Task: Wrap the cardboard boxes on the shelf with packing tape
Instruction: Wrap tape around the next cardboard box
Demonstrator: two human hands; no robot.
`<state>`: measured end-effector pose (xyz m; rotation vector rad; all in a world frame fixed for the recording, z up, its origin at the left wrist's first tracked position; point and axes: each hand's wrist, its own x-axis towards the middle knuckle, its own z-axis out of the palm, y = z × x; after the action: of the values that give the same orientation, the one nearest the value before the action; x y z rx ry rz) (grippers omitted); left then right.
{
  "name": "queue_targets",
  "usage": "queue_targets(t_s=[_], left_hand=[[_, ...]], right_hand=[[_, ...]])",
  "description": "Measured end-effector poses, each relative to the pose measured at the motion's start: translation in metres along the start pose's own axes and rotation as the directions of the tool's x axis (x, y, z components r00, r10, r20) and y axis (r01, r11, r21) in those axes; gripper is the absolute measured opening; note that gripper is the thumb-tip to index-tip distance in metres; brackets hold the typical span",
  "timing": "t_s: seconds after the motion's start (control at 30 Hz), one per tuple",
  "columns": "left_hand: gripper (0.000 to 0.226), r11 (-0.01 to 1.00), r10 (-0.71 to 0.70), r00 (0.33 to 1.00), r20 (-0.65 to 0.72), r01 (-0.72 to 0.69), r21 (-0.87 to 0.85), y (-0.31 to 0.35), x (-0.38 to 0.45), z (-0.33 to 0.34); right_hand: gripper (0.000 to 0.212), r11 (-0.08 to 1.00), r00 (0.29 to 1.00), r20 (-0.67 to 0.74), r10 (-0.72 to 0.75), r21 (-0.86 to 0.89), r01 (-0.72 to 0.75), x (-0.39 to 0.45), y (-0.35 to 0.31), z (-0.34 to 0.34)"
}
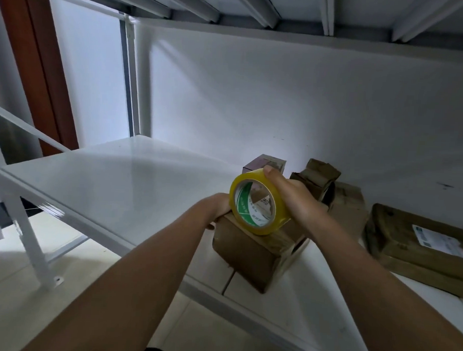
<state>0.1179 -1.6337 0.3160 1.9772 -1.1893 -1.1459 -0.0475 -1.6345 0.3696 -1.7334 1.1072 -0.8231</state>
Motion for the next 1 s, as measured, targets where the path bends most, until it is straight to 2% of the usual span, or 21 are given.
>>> queue_targets(t_s=[0.13, 0.23, 0.27, 0.33, 0.4, 0.5, 0.57, 0.67, 0.73, 0.83, 0.9, 1.0], left_hand=[[0.024, 0.984, 0.064, 0.997, -0.034, -0.058, 0.170, 0.006, -0.007, -0.004], [0.028, 0.927, 0.138, 0.989, -0.055, -0.109, 0.358, 0.006, 0.000, -0.003], [0.031, 0.904, 0.145, 0.985, -0.089, -0.095, 0.417, 0.006, 0.001, -0.003], [0.048, 0.877, 0.131, 0.979, -0.155, -0.042, 0.478, 0.006, -0.001, -0.004], [0.070, 0.850, 0.115, 0.971, -0.208, 0.012, 0.526, 0.007, -0.002, -0.005], [0.075, 0.797, 0.143, 0.963, -0.229, 0.025, 0.603, 0.010, -0.002, -0.003], [0.073, 0.754, 0.150, 0.959, -0.239, 0.045, 0.655, 0.011, -0.001, 0.000], [0.067, 0.718, 0.202, 0.945, -0.259, 0.037, 0.695, 0.013, -0.006, 0.003], [0.054, 0.681, 0.270, 0.930, -0.250, -0.001, 0.732, 0.013, -0.012, 0.004], [0.029, 0.568, 0.359, 0.906, -0.224, -0.022, 0.823, 0.010, -0.027, 0.003], [0.027, 0.571, 0.366, 0.895, -0.256, 0.002, 0.821, 0.004, -0.035, 0.001], [0.005, 0.691, 0.288, 0.896, -0.338, 0.050, 0.721, -0.005, -0.045, -0.003]], right_hand=[[0.045, 0.999, 1.000, 0.030, 0.009, -0.040, -0.007, 0.001, -0.006, 0.000], [0.056, 0.984, 0.992, 0.107, 0.063, -0.170, -0.044, -0.001, -0.018, -0.005], [0.052, 0.972, 0.989, 0.126, 0.077, -0.232, -0.045, -0.002, -0.025, -0.008], [0.037, 0.945, 0.978, 0.173, 0.121, -0.323, -0.060, -0.008, -0.040, -0.023], [0.032, 0.913, 0.941, 0.255, 0.223, -0.392, -0.111, -0.016, -0.045, -0.046], [0.063, 0.816, 0.861, 0.306, 0.406, -0.545, -0.191, -0.037, -0.025, -0.068], [0.064, 0.760, 0.829, 0.321, 0.457, -0.626, -0.177, -0.052, 0.005, -0.062], [0.065, 0.711, 0.854, 0.237, 0.463, -0.675, -0.199, -0.061, 0.039, -0.055], [0.066, 0.698, 0.847, 0.195, 0.494, -0.670, -0.253, -0.059, 0.042, -0.056], [0.074, 0.664, 0.834, 0.205, 0.511, -0.711, -0.232, -0.053, 0.042, -0.059], [0.083, 0.658, 0.836, 0.215, 0.505, -0.723, -0.212, -0.047, 0.042, -0.060], [0.062, 0.647, 0.850, 0.244, 0.467, -0.749, -0.141, -0.037, 0.039, -0.060]])
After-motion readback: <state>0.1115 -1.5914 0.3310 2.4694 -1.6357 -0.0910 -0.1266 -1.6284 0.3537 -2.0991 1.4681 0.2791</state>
